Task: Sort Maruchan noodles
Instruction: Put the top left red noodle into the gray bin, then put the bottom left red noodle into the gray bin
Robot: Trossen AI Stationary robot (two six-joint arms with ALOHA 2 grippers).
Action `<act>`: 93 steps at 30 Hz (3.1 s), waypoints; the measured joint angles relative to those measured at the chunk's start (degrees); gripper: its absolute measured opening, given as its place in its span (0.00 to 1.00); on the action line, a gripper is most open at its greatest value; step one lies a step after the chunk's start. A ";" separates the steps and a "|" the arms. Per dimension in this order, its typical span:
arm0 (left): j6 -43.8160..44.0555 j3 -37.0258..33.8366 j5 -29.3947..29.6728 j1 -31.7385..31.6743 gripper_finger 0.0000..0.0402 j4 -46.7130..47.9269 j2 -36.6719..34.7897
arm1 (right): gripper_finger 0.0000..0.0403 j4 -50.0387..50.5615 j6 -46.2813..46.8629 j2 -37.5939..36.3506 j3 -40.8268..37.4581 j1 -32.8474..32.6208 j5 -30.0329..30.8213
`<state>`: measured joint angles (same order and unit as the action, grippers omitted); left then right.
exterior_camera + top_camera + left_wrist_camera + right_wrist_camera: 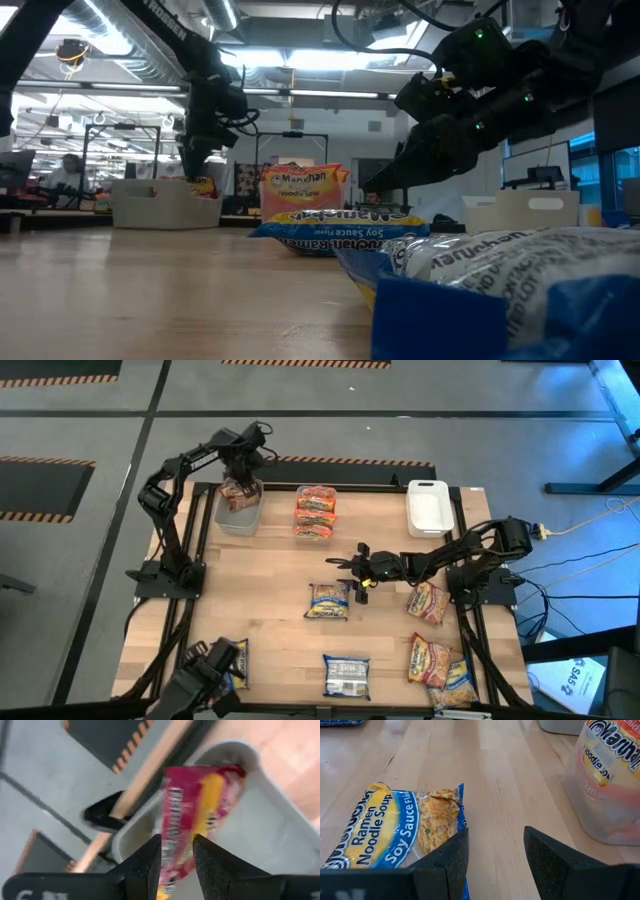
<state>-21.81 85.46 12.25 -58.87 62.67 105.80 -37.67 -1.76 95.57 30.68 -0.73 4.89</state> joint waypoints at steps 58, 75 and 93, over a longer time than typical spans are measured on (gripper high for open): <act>-30.83 -9.23 18.78 9.75 0.05 -13.52 -4.02 | 0.44 0.08 0.44 0.00 0.00 0.00 0.46; -19.87 -8.53 18.41 15.22 0.27 -13.16 -13.15 | 0.44 0.08 1.31 0.00 0.00 0.00 0.44; 14.79 -15.88 -14.94 44.34 0.20 -29.20 -31.25 | 0.44 0.04 3.40 0.00 0.00 -0.04 0.34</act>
<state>-7.02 69.58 -2.70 -14.53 33.47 74.54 -37.63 1.64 95.57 30.68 -0.78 5.22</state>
